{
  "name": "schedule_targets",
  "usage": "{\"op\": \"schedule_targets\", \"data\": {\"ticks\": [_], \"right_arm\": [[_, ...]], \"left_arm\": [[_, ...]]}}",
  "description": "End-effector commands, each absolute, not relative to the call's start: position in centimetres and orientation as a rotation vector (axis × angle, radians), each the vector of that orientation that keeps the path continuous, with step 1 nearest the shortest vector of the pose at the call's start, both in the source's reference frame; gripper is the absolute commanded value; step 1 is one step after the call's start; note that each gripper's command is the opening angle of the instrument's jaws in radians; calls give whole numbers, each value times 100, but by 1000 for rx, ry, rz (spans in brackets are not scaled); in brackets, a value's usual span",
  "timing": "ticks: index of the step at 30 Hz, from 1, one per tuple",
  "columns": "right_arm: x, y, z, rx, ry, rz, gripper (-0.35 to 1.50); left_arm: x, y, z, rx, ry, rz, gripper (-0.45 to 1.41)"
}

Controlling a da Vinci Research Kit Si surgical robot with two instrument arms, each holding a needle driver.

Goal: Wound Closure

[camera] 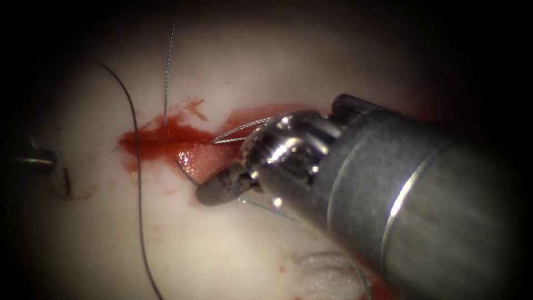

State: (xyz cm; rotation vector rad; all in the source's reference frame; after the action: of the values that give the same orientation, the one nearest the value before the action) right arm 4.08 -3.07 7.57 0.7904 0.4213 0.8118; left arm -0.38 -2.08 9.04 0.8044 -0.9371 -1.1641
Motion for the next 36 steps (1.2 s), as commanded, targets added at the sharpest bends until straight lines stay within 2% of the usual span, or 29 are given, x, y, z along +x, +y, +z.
{"op": "schedule_targets", "data": {"ticks": [1,7,9,11,12,13,15,17,18,20,22,23,30,32,33,34,35,36], "right_arm": [[408,-285,754,782,398,803,-35],[377,-281,744,821,384,762,-35],[364,-285,741,859,337,743,-35],[333,-297,737,894,247,690,-35],[333,-297,737,894,247,690,-35],[304,-309,737,897,183,679,-35],[290,-315,737,902,157,682,-35],[224,-337,741,920,85,692,-35],[224,-337,741,920,85,692,-35],[189,-341,741,946,29,715,-35],[180,-341,741,956,5,734,-35],[162,-342,740,979,-52,755,-35],[122,-351,730,996,-169,754,-35],[130,-346,728,956,-44,706,-35],[130,-346,728,956,-44,706,-35],[139,-336,724,913,84,660,51],[139,-336,724,913,84,660,51],[143,-330,721,896,123,668,76]], "left_arm": [[-44,-196,900,802,-944,-1163,-45],[-45,-197,899,803,-944,-1162,-45],[-45,-197,899,804,-944,-1161,-45],[-45,-197,899,804,-944,-1160,-45],[-45,-197,899,804,-944,-1160,-45],[-45,-197,899,805,-944,-1160,-45],[-45,-197,899,805,-944,-1160,-45],[-45,-197,899,805,-944,-1159,-45],[-45,-197,899,805,-944,-1159,-45],[-45,-197,899,805,-944,-1159,-45],[-45,-197,899,805,-944,-1159,-45],[-44,-197,899,806,-944,-1158,-45],[-43,-197,898,808,-944,-1157,-45],[-43,-197,898,809,-944,-1156,-45],[-43,-197,898,809,-944,-1156,-45],[-43,-197,898,809,-944,-1156,-45],[-43,-197,898,809,-944,-1156,-45],[-43,-197,898,813,-943,-1152,-45]]}}
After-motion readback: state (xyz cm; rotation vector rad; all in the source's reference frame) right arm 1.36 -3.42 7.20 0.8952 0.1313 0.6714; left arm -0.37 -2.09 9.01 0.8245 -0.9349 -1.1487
